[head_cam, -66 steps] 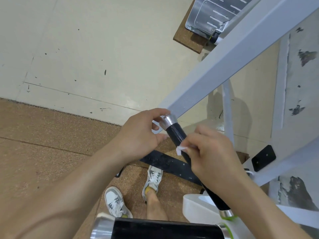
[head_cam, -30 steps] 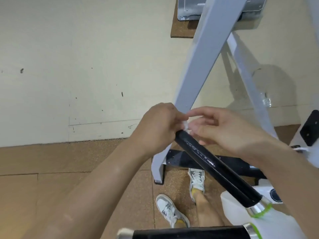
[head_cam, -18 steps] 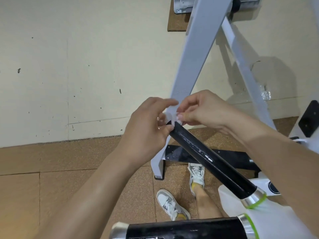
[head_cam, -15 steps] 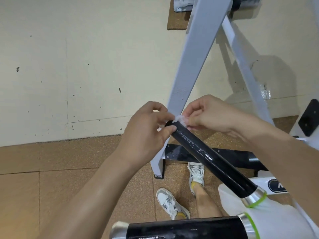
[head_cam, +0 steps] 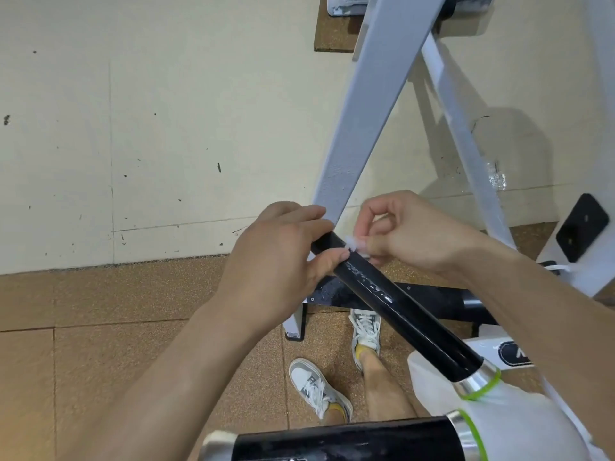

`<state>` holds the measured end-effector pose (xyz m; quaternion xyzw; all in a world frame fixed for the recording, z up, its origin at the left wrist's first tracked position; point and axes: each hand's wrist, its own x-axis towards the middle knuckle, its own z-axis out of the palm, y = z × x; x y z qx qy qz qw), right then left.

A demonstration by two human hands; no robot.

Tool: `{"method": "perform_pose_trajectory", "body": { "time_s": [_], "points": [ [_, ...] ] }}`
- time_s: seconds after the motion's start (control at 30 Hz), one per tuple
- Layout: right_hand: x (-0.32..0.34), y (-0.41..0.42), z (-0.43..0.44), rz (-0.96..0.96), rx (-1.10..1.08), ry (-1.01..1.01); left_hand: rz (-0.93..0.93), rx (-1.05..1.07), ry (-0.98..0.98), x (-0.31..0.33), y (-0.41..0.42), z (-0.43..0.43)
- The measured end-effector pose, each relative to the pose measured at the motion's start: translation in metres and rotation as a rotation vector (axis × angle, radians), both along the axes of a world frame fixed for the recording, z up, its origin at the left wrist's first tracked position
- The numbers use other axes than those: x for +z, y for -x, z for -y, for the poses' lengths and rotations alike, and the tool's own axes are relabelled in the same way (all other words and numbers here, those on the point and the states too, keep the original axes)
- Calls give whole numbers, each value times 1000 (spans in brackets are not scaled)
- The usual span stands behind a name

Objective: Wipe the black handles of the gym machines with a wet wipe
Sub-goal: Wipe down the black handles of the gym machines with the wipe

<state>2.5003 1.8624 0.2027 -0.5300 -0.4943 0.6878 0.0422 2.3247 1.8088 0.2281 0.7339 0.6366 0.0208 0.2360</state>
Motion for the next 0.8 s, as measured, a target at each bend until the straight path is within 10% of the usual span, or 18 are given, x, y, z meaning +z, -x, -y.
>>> {"method": "perform_pose_trajectory", "body": {
  "time_s": [0.8],
  "points": [
    [-4, 22, 0, 56, -96, -225, 43, 109, 188, 7, -10, 0]
  ]
}}
